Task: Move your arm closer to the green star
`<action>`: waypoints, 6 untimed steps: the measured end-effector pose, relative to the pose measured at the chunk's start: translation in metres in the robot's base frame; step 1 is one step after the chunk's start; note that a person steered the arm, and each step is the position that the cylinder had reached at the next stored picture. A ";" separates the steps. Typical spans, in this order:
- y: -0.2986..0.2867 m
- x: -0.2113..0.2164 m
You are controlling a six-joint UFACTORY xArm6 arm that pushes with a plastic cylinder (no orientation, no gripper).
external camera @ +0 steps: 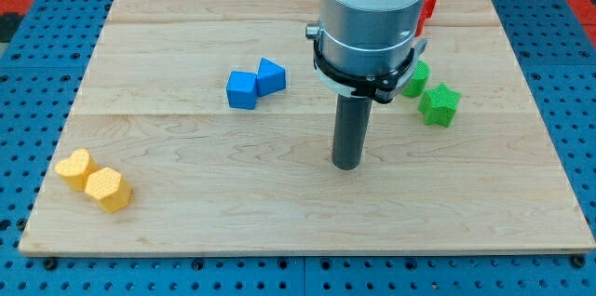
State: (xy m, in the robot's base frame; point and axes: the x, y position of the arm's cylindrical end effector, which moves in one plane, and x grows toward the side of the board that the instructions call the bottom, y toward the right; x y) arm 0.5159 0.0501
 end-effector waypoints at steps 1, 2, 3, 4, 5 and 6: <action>0.000 0.000; 0.000 0.000; 0.000 0.000; 0.003 0.000; 0.007 0.003; 0.057 0.004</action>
